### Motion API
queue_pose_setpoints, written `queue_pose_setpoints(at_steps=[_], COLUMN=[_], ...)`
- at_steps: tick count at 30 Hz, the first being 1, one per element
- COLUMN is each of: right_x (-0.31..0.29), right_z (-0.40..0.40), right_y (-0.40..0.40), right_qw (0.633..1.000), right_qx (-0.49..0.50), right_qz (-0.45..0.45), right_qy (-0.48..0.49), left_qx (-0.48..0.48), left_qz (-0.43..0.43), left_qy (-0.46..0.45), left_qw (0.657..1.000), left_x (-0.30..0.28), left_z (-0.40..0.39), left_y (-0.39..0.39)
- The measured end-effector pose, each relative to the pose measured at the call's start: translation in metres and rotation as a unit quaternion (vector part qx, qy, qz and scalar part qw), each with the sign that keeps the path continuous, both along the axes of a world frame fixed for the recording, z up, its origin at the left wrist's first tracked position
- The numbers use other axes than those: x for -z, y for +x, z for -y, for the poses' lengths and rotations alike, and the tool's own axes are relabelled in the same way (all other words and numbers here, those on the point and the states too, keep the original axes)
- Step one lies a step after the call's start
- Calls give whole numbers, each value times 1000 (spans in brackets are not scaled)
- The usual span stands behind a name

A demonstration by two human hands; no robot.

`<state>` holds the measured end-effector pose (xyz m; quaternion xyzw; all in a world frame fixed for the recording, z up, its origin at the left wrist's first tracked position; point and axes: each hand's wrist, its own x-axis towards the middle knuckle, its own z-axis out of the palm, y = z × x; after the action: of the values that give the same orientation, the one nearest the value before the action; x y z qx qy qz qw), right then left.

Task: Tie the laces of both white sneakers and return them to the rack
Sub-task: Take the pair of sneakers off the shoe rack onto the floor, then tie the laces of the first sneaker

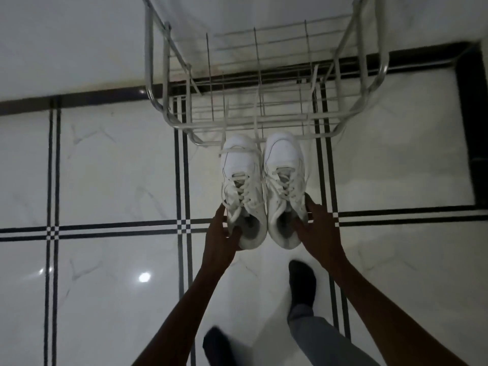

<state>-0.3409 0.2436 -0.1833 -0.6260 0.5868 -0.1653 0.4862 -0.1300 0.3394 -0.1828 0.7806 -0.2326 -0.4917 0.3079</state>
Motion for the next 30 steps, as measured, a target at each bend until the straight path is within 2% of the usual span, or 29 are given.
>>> queue_pose_setpoints(at_steps=[3,7,14,18,20,23,25,27,30], right_x=[52,146,265,286,281,268,248,226,228], right_z=[-27,-49,-54,-61,-65,-74,-76,-73,-70], right_y=[-3,-4,3,4,5,9,22,43,71], right_qw=[1000,995,988,989,991,990,980,978,985], right_qx=[-11,-27,-48,-38,-34,12,50,33,-50], right_qz=[-8,-71,-105,-113,-109,-137,-155,-136,-118], right_qy=[14,72,99,93,72,-26,-117,-157,-116], left_qx=[-2,0,4,-5,15,54,51,30,-33], left_qz=[-14,-46,-62,-55,-17,50,58,64,28], left_qy=[22,47,68,49,52,30,10,1,-29], left_qw=[1000,998,996,997,998,997,997,998,999], left_x=[53,138,259,282,284,276,268,264,261], left_z=[-29,-55,-62,-71,-71,-67,-61,-53,-45], left_y=[-3,-5,0,0,1,3,3,4,3])
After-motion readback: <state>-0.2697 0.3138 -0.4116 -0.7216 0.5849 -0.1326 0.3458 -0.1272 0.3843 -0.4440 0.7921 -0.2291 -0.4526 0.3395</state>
